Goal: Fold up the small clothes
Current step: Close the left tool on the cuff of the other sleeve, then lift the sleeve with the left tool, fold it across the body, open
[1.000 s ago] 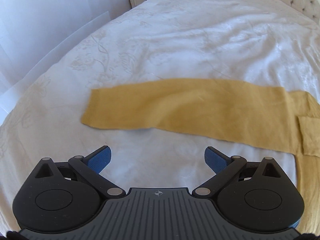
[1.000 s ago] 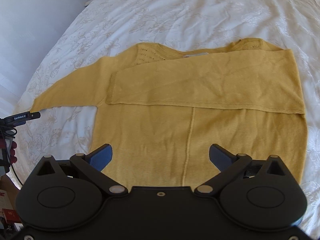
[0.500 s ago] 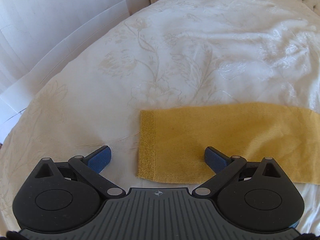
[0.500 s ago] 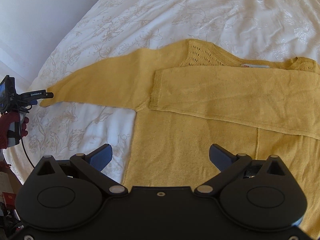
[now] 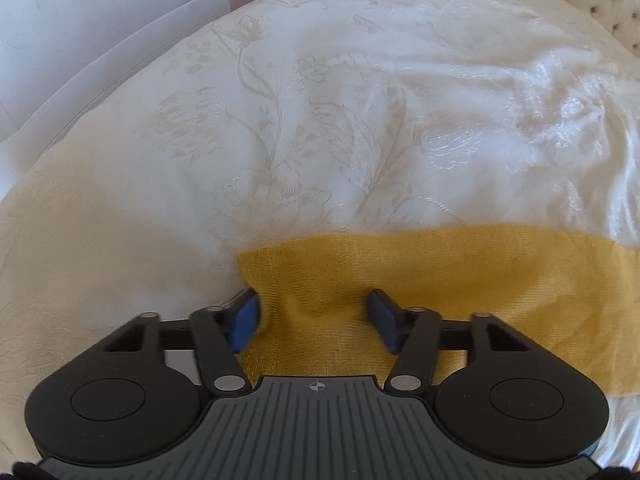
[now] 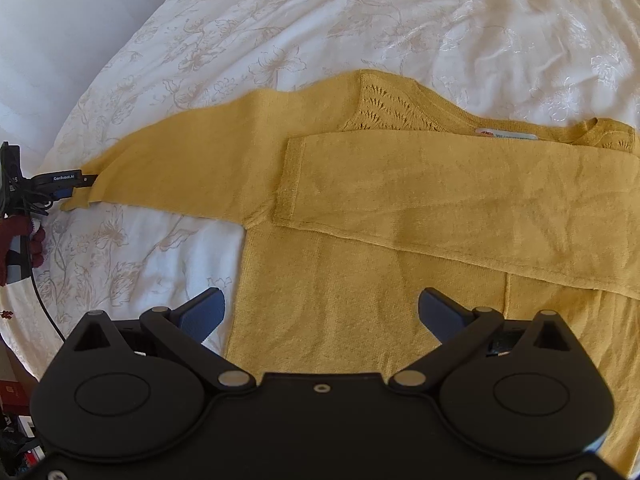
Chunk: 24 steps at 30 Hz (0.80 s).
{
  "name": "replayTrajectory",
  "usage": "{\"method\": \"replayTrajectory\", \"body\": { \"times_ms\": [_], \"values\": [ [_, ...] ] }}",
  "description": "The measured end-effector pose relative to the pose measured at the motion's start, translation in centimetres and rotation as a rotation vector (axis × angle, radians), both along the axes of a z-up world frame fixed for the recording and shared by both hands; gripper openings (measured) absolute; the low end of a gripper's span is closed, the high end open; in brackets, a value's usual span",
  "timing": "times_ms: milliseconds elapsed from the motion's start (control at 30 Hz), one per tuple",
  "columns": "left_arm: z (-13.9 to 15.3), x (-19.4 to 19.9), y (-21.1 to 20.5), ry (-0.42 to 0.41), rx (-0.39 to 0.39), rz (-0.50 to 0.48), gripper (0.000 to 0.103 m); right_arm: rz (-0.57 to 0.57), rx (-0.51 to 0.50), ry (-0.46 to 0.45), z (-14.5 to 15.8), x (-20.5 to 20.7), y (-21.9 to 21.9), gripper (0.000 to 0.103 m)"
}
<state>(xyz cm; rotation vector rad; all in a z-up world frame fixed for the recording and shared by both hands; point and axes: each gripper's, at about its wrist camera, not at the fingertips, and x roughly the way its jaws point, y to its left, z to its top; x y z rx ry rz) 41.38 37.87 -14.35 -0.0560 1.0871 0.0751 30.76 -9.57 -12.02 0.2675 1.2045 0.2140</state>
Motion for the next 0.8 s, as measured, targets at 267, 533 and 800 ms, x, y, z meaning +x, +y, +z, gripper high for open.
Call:
{"method": "replayTrajectory", "body": {
  "times_ms": [267,533,800],
  "values": [
    [3.3,0.1,-1.8,-0.022,-0.122,0.013,0.009,-0.006,0.026,0.001,-0.3,-0.5,-0.6,0.102],
    [9.0,-1.6,-8.7,-0.120,-0.262,-0.097,0.009,-0.016,0.063,-0.015,-0.3,-2.4,-2.5,0.102],
    [13.2,-2.5,-20.4,-0.202,-0.418,-0.201,0.009,-0.018,0.111,-0.036,-0.1,-5.3,-6.6,0.102]
  ]
}}
